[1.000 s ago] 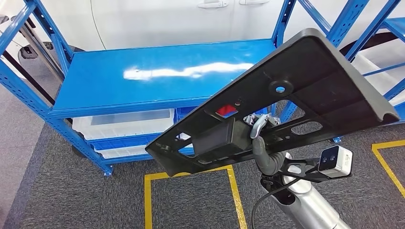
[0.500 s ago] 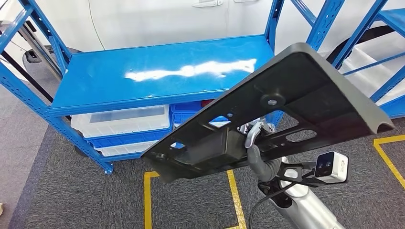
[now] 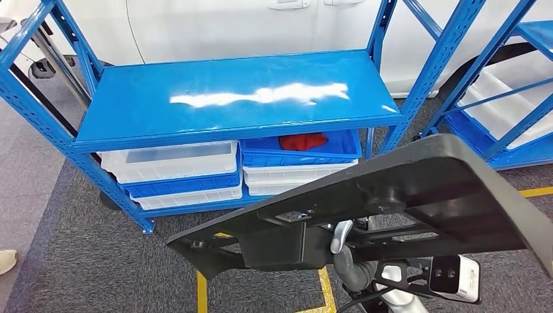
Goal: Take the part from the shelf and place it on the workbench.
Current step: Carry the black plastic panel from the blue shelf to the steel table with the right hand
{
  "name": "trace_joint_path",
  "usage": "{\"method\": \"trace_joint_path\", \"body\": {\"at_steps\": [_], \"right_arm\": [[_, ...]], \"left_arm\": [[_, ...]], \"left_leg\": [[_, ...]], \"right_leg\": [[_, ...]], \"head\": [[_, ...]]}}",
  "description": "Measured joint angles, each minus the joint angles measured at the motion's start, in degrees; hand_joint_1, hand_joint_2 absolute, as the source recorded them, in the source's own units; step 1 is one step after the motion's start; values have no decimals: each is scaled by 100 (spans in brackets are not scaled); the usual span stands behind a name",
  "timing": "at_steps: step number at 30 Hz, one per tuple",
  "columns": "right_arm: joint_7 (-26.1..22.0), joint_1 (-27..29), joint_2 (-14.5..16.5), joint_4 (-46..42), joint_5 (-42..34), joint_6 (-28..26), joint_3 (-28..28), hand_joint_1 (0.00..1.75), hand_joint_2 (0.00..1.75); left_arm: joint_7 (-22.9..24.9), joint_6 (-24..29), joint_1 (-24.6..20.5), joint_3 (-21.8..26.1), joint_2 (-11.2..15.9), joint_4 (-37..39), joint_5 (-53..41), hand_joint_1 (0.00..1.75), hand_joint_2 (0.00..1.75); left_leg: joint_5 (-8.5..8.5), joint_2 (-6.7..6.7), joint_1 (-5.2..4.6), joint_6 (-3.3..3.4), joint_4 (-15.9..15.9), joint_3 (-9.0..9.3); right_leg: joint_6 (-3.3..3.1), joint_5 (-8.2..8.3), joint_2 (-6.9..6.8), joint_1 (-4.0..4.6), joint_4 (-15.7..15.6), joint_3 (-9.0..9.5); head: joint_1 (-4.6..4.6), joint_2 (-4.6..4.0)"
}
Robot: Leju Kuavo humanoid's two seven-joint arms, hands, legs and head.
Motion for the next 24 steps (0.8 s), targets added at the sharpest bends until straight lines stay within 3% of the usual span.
{"method": "trace_joint_path", "body": {"at_steps": [2, 3, 6, 8, 9, 11, 12, 13, 14, 15, 17, 19, 22, 24], "right_arm": [[0, 90, 102, -43, 99, 60, -59, 175, 175], [0, 120, 145, -63, 126, 74, -81, 175, 175], [0, 192, 237, -108, 153, 84, -129, 175, 175], [1, 220, 295, -153, 187, 97, -165, 175, 175], [3, 234, 328, -185, 221, 112, -184, 175, 175], [10, 277, 380, -254, 327, 156, -223, 175, 175], [14, 312, 397, -291, 404, 171, -237, 175, 175], [16, 353, 409, -337, 505, 178, -249, 175, 175], [14, 395, 419, -386, 627, 175, -257, 175, 175], [8, 435, 427, -435, 764, 164, -263, 175, 175], [-5, 493, 432, -512, 1009, 135, -266, 175, 175], [-10, 554, 429, -567, 1152, 89, -266, 175, 175], [-12, 680, 409, -676, 1265, -21, -266, 175, 175], [-14, 742, 378, -746, 1295, -116, -266, 175, 175]], "left_arm": [[-5, 16, 6, -1, 0, 0, -14, 0, 0], [-5, 23, 6, -1, 0, -1, -19, 0, 0], [-4, 28, 6, -2, -1, -3, -28, 0, 0], [-1, 15, 5, -2, -1, -4, -41, 0, 0], [4, 3, 6, -2, 2, -5, -54, 0, 0], [17, -35, 9, -4, 10, -6, -84, 0, 0], [24, -61, 10, -5, 14, -7, -93, 0, 0], [31, -89, 12, -7, 15, -7, -104, 0, 0], [42, -113, 12, -9, 15, -7, -116, 0, 0], [56, -126, 12, -11, 15, -7, -132, 0, 0], [95, -122, 16, -16, 13, -7, -170, 0, 0], [125, -101, 25, -22, 6, -5, -216, 0, 0], [159, -49, 23, -78, -13, -5, -310, 0, 0], [186, -20, 15, -128, -32, -6, -357, 0, 0]], "left_leg": [[-24, -4, -11, -40, 57, -17], [-31, -4, -21, -66, 80, -33], [-26, 17, -30, -156, 96, -62], [-147, 22, -12, -219, 239, -120], [-303, 18, -1, -247, 471, -216], [-707, 15, 17, -292, 1231, -535], [-837, 15, 23, -308, 1574, -679], [-862, 14, 27, -316, 1742, -744], [-770, 9, 30, -317, 1676, -696], [-590, -17, 35, -307, 1385, -542], [-256, -243, 53, -268, 553, -130], [-160, -439, 58, -228, 118, 71], [-138, -321, 59, -138, 69, 84], [-96, -177, 76, -53, 14, 89]], "right_leg": [[-37, 305, -3, 5, -770, 384], [-63, 370, -1, 16, -997, 486], [-157, 401, 24, 36, -1096, 487], [-230, 438, 50, 15, -1132, 485], [-259, 456, 65, 3, -1148, 484], [-283, 470, 104, 3, -1149, 465], [-285, 475, 134, 6, -1146, 457], [-283, 478, 169, 7, -1141, 452], [-279, 480, 211, 7, -1136, 452], [-273, 482, 259, 6, -1129, 455], [-241, 489, 364, 9, -1114, 448], [-170, 516, 478, 4, -1105, 405], [-46, 551, 599, -8, -1113, 355], [2, 364, 404, 12, -845, 222]], "head": [[0, 0], [0, 0], [0, 0], [-1, 0], [-1, 0], [-2, 0], [-2, 0], [-2, 0], [-2, 0], [-2, 0], [-2, 0], [-2, 0], [-1, 0], [-1, 0]]}}
